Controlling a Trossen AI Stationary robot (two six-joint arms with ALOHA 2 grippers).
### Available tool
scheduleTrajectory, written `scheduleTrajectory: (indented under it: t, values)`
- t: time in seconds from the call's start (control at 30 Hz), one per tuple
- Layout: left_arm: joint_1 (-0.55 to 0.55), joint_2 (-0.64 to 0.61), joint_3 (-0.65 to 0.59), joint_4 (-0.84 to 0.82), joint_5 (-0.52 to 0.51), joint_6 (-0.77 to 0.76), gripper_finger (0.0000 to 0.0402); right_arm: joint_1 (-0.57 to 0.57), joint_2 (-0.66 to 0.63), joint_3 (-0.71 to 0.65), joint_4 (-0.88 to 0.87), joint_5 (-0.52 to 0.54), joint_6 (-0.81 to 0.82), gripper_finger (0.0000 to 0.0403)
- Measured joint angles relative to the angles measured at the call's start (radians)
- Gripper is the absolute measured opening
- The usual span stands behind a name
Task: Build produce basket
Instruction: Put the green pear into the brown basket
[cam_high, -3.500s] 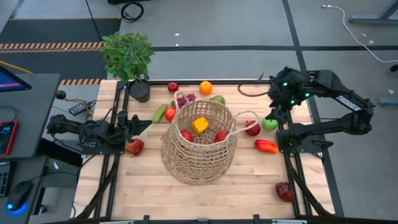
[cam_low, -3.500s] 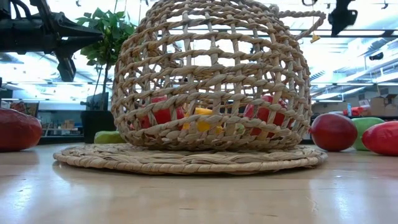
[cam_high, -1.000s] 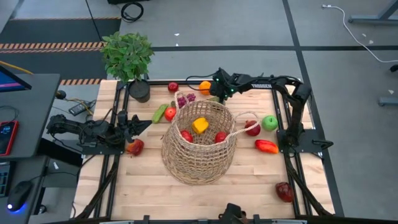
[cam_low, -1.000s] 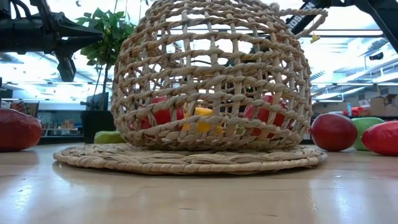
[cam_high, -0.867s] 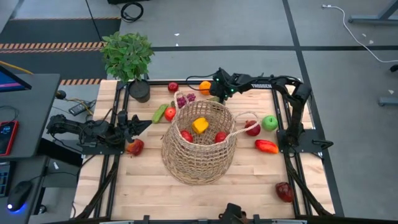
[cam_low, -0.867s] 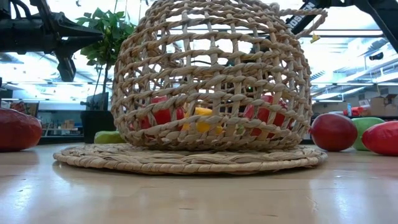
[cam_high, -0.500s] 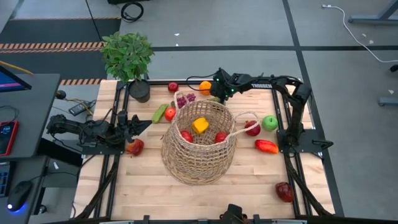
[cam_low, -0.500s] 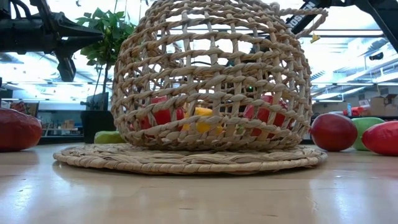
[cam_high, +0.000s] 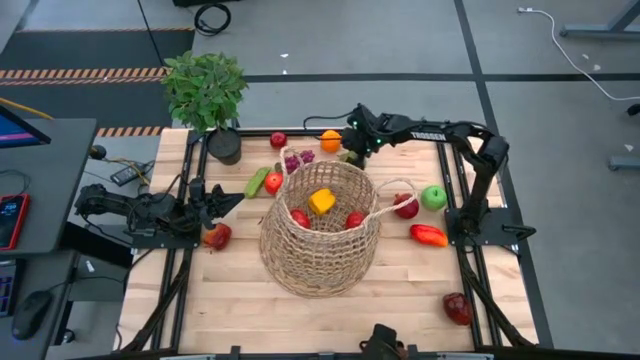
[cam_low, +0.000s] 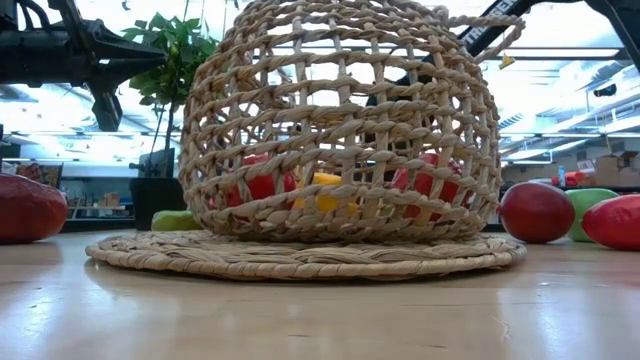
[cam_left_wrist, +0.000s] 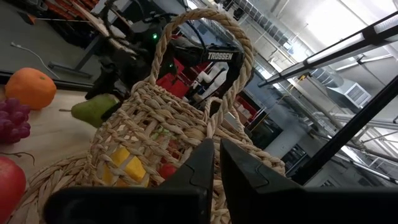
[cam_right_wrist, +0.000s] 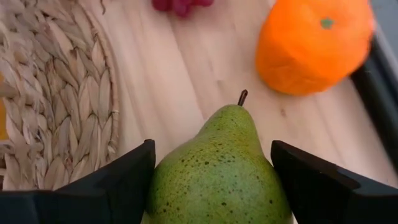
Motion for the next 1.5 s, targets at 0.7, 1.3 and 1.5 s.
scheduleTrajectory:
  t: [0.7,1.3,1.5]
  values:
    - [0.0,0.0,0.0,0.0,0.0,0.0,0.0036,-0.083,-0.286,0.0,0.063,-0.179,0.053,0.0314]
    - [0.0,0.0,0.0,0.0,0.0,0.0,0.0032,-0.148,-0.485,0.0,0.608,-0.513,0.617,0.0314]
    - [0.0,0.0,0.0,0.0,0.0,0.0,0.0036,-0.148,-0.488,0.0,0.924,-0.532,0.854,0.0314]
